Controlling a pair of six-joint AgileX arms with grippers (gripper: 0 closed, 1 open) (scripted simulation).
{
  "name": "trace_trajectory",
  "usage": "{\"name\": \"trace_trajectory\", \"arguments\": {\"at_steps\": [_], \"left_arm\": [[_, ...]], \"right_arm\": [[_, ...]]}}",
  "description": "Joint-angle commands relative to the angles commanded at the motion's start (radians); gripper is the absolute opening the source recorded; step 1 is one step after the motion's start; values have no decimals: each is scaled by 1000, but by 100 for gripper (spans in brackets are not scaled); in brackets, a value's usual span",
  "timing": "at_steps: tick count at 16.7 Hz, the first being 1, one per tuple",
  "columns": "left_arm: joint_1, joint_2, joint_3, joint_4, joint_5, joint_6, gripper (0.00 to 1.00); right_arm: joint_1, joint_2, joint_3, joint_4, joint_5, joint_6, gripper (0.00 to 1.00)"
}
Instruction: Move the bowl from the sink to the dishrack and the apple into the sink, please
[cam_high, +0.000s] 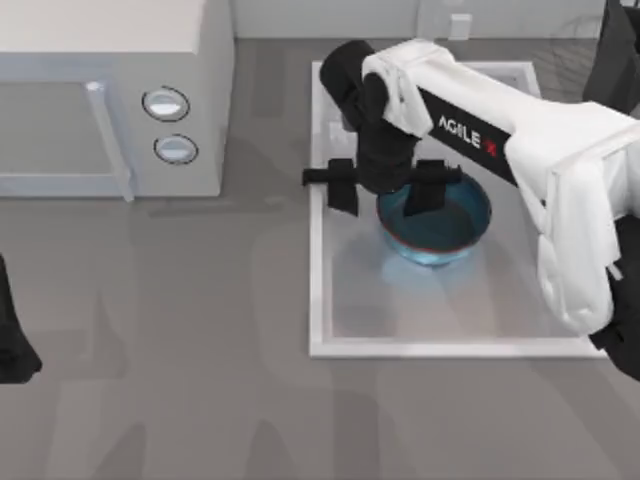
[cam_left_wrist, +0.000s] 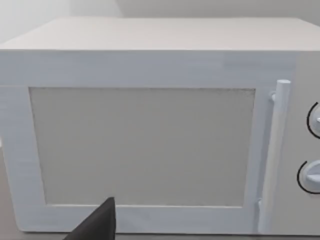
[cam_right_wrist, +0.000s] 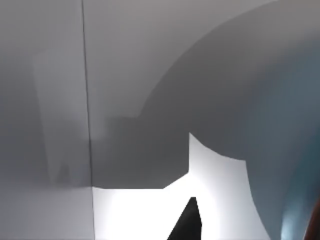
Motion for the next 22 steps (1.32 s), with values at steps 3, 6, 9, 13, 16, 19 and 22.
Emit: {"name": "trace_trajectory", "arguments": {"at_steps": [3,6,9,13,16,19,22], "left_arm": [[0,0,0,0,0,0,100],[0,0,0,0,0,0,100],[0,0,0,0,0,0,100],[0,0,0,0,0,0,100],[0,0,0,0,0,0,100],[0,0,0,0,0,0,100],[0,0,0,0,0,0,100]], "right_arm": [[0,0,0,0,0,0,32],[0,0,0,0,0,0,10],[0,0,0,0,0,0,0],[0,0,0,0,0,0,0],[-3,-8,-4,0,1,0,0],[13,-36,-26,-17,2,12,0],[66,-141,-87,-71,7,55,0]]}}
